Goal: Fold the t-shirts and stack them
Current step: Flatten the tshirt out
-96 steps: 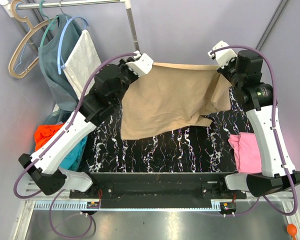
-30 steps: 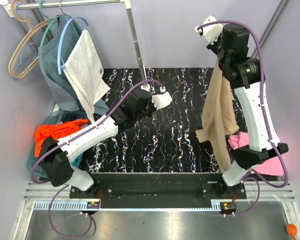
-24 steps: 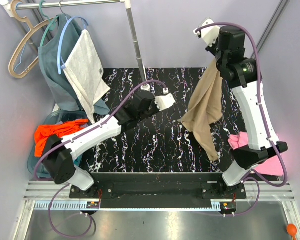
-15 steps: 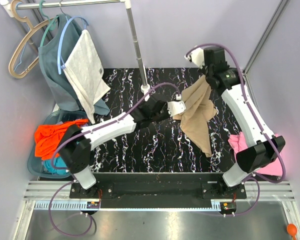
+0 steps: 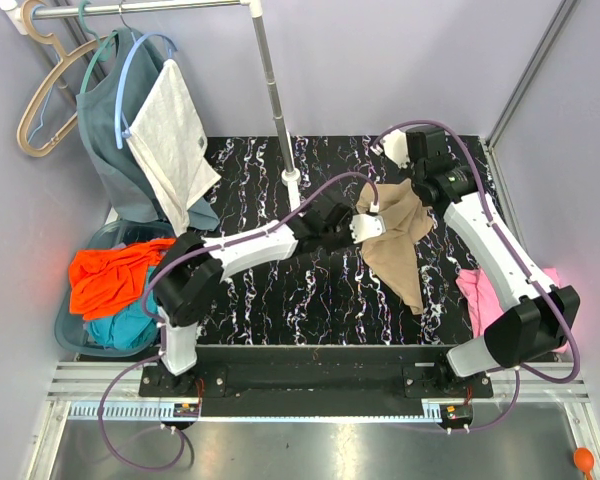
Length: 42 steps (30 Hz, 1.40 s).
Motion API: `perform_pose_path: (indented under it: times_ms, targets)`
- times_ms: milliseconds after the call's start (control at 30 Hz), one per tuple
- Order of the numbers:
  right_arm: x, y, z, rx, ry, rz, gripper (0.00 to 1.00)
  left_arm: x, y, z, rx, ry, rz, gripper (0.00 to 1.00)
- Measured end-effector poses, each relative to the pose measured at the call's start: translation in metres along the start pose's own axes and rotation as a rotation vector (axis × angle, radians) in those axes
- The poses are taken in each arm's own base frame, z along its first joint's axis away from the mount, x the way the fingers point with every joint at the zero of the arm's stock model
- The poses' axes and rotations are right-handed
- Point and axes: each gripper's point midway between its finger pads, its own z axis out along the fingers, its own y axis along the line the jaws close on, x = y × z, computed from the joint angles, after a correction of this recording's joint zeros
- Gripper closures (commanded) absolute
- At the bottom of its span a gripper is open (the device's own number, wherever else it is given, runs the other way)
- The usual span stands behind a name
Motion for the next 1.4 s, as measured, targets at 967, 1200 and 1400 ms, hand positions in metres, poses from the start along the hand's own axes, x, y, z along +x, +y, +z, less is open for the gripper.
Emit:
perform_pose_path:
  times_ms: [967, 1200, 1400]
  targets:
    - [0.014, 0.009, -0.008, 0.011, -0.010, 0.006, 1.00, 0.012, 0.057, 0.067, 0.232, -0.091, -0.319, 0.17]
    - [0.016, 0.009, -0.010, 0.014, -0.012, 0.008, 1.00, 0.027, 0.046, 0.080, 0.270, -0.051, -0.351, 0.17]
    - [0.017, 0.008, -0.013, 0.018, -0.015, 0.012, 1.00, 0.025, 0.050, 0.087, 0.268, -0.052, -0.362, 0.18]
